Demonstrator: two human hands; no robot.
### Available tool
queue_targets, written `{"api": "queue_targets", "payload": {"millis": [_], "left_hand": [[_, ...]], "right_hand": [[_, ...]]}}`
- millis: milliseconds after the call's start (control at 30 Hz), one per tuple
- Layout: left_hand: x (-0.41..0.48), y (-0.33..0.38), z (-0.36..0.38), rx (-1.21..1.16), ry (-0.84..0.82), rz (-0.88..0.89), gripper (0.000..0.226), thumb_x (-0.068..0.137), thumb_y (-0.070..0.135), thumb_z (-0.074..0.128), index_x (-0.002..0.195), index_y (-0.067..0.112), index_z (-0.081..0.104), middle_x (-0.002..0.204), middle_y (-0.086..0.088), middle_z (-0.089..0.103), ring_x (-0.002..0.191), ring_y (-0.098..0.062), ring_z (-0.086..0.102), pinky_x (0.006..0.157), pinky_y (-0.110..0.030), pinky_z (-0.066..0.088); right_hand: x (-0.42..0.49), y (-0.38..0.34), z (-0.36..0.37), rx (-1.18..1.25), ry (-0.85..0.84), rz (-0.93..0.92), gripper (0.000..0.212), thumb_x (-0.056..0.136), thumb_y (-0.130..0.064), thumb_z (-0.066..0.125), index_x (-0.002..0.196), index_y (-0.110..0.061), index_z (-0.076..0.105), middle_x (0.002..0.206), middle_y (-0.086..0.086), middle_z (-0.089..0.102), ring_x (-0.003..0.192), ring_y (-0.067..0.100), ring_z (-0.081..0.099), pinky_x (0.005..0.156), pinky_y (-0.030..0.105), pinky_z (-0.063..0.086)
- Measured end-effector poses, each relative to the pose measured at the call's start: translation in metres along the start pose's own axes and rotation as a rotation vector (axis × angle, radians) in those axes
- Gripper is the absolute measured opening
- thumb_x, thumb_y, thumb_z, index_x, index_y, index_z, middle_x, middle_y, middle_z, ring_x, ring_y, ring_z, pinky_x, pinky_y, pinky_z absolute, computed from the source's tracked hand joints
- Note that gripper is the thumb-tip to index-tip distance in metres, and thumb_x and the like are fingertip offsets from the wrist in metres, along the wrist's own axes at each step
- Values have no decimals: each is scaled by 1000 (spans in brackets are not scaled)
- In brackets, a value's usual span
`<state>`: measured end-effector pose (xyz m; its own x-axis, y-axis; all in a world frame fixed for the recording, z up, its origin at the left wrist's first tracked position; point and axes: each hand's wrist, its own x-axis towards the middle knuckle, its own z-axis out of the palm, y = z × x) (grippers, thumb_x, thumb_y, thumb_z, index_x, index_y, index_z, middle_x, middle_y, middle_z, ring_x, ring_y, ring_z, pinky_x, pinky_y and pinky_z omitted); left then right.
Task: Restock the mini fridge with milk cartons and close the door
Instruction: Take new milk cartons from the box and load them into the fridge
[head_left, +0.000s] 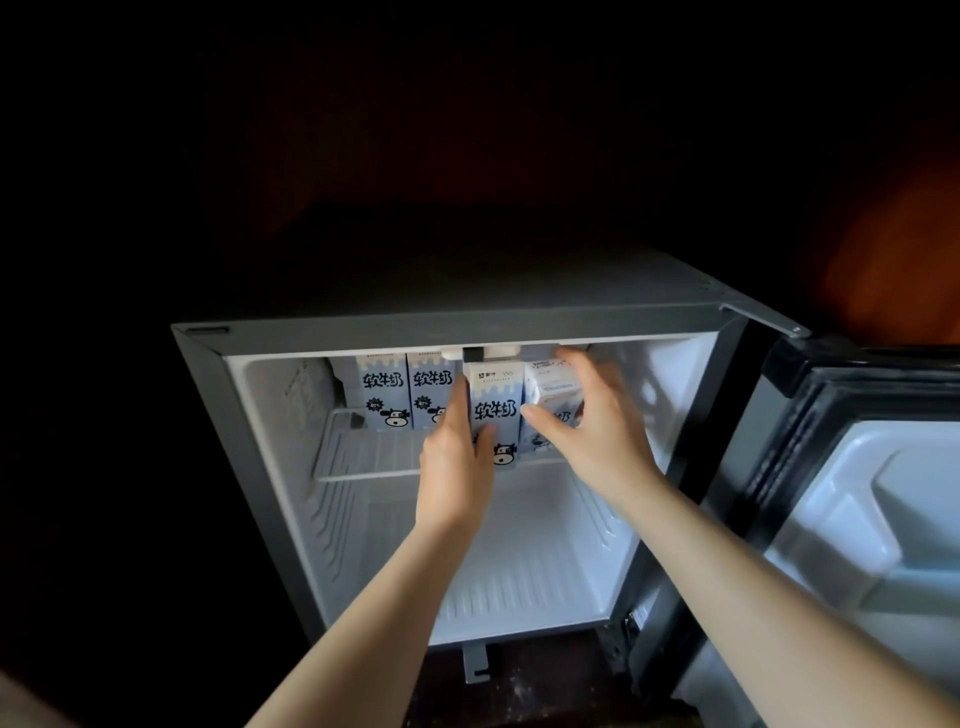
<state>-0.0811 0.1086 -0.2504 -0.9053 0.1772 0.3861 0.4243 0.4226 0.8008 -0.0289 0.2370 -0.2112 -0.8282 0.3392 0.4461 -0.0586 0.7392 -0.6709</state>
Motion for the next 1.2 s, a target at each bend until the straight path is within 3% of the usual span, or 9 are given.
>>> {"api": "queue_targets", "payload": {"millis": [167, 300, 400, 500, 600, 733, 833, 933, 1200], "left_hand": [[-5, -10, 1, 60, -65, 5, 71, 92, 12, 54, 150, 29, 16, 83, -3, 59, 67, -12, 53, 67, -23, 40], [-4, -9, 0, 70, -83, 21, 73, 93, 12, 53, 151, 27, 11, 109, -1, 51, 71, 3, 49, 75, -14, 37], [-2, -11, 5, 57, -64, 71, 71, 94, 10, 51, 151, 23, 9, 126, -5, 45, 70, 10, 46, 75, -9, 32], [1, -15, 9, 65, -35, 89, 70, 95, 10, 50, 151, 23, 11, 130, -6, 44, 75, 0, 49, 77, -12, 35], [4, -17, 13, 58, -5, 83, 69, 95, 9, 49, 151, 23, 12, 133, -7, 44, 92, -13, 56, 82, -23, 43], [6, -20, 17, 71, 29, 77, 59, 93, 6, 49, 146, 16, 24, 135, -10, 43, 113, -27, 55, 88, -31, 43], [8, -22, 18, 104, 56, 63, 48, 93, 5, 49, 137, 8, 34, 133, -10, 43, 112, -29, 53, 79, -27, 39], [13, -23, 17, 236, 144, 104, 39, 89, 6, 55, 127, 3, 45, 122, -13, 53, 112, -32, 51, 72, -40, 46], [26, -31, 19, 374, 275, 172, 24, 74, 3, 71, 91, 2, 54, 84, -14, 59, 69, -35, 60, 57, -39, 48]], "right_hand": [[3, 3, 13, 63, 38, 41, 66, 80, -30, 71, 135, -34, 34, 128, -9, 52, 112, 16, 52, 82, 32, 45], [4, 5, 22, 52, 89, 105, 71, 81, -36, 69, 137, -32, 27, 113, -4, 60, 96, 26, 58, 72, 34, 46], [5, 7, 27, 40, 88, 185, 58, 81, -34, 69, 127, -18, 39, 91, -6, 53, 87, 22, 56, 64, 29, 36], [2, 10, 32, 16, 42, 223, 43, 80, -29, 70, 112, -11, 48, 90, -6, 59, 93, 26, 59, 62, 27, 32], [1, 13, 37, 3, 49, 237, 50, 78, -28, 73, 117, -10, 47, 109, 3, 64, 100, 27, 59, 68, 29, 40], [3, 14, 47, -60, 74, 238, 55, 77, -31, 74, 120, -10, 45, 111, 7, 63, 101, 29, 59, 65, 31, 38], [4, 15, 53, -84, 81, 253, 53, 79, -33, 72, 118, -11, 46, 109, 7, 66, 96, 30, 61, 62, 29, 35], [8, 15, 58, -97, 87, 271, 50, 81, -34, 70, 118, -10, 46, 112, 6, 65, 99, 30, 61, 63, 29, 34], [17, 18, 70, -76, 91, 284, 48, 81, -33, 70, 115, -8, 47, 112, 8, 67, 102, 32, 62, 72, 33, 44]]}}
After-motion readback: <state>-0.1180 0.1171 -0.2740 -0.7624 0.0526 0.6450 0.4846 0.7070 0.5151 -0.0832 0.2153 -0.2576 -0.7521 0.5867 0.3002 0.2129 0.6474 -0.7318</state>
